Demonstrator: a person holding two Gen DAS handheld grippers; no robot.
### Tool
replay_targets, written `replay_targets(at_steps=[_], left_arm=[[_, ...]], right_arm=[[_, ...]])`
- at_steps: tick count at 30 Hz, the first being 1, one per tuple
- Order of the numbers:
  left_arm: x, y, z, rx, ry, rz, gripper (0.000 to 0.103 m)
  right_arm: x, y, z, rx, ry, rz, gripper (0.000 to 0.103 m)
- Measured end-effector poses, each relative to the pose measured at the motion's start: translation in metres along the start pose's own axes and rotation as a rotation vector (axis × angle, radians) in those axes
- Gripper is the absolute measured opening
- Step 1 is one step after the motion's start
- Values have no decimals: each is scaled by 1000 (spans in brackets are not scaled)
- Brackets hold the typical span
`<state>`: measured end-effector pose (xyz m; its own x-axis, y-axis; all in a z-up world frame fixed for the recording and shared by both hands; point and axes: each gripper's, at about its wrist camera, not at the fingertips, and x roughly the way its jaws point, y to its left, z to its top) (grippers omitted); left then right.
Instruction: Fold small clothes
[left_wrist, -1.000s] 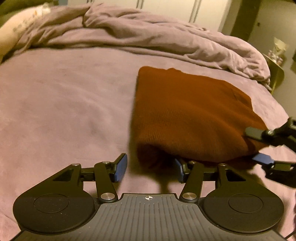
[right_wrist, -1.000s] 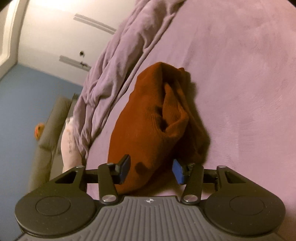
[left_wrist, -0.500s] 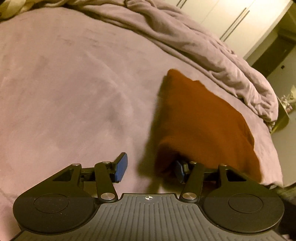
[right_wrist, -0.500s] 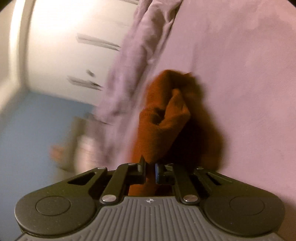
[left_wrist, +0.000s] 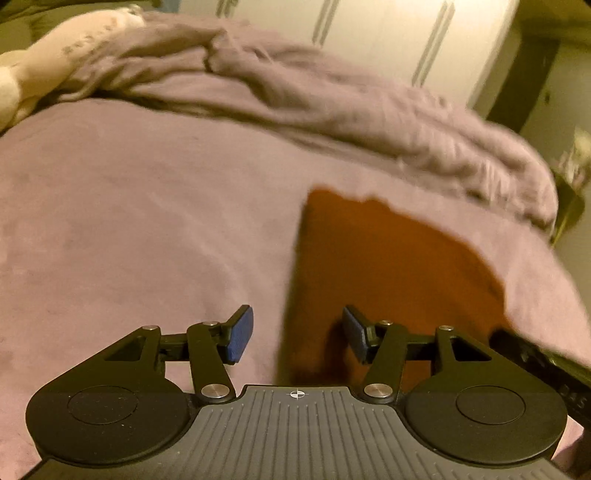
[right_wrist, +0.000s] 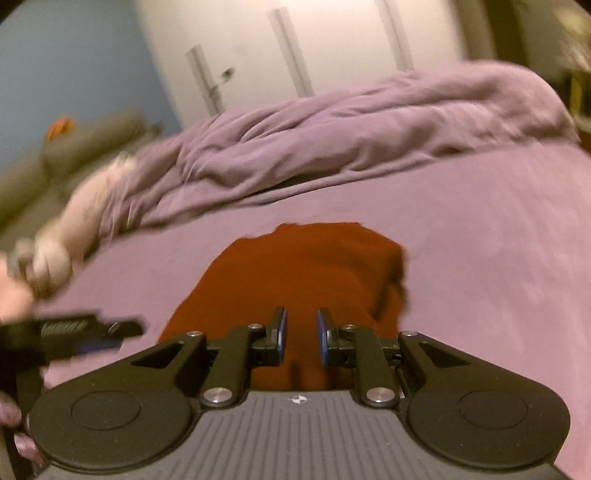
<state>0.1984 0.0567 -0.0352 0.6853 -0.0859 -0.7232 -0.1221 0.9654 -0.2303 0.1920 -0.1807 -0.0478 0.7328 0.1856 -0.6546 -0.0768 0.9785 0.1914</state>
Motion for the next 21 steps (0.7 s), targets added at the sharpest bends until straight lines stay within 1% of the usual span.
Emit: replay_targets(at_steps=[1,3,4,5,6,8,11,13,15,17,19,21], left_arm=[[6,-4,-6,17,9,4,59],[14,-9,-14,53,16,14,62],[16,-9,-18,65,11,10,62],[17,-9,-21,73,12,-2,62],[19,-9,-23,77,18,-6,65],[21,-10,-25,68,28,0,69],[14,-9,-12,51,34,13,69],[8,-9,-1,39,28,20,67],[7,-12,7,43,14,40,68],[9,-18,12,64,9,67,68],[14,-24,15,87,27,79,68],[18,-30,15,121,36,90,69]], right_arm=[[7,3,-2,-45,16,-20,17],[18,1,-13,-120,54,-72,9],[20,-2,-20,-142,67,-82,7],[21,-7,-27,-156,70,-88,4],[19,-14,-34,-165,66,-95,2],[18,-22,-39,-150,68,-79,2],[9,-23,-26,-111,92,-56,1],[3,-20,-14,-107,72,-50,1],[2,-13,1,-136,24,-100,8],[10,-9,10,-163,6,-136,8],[22,-6,16,-182,36,-160,8],[33,-2,16,-227,54,-194,8]])
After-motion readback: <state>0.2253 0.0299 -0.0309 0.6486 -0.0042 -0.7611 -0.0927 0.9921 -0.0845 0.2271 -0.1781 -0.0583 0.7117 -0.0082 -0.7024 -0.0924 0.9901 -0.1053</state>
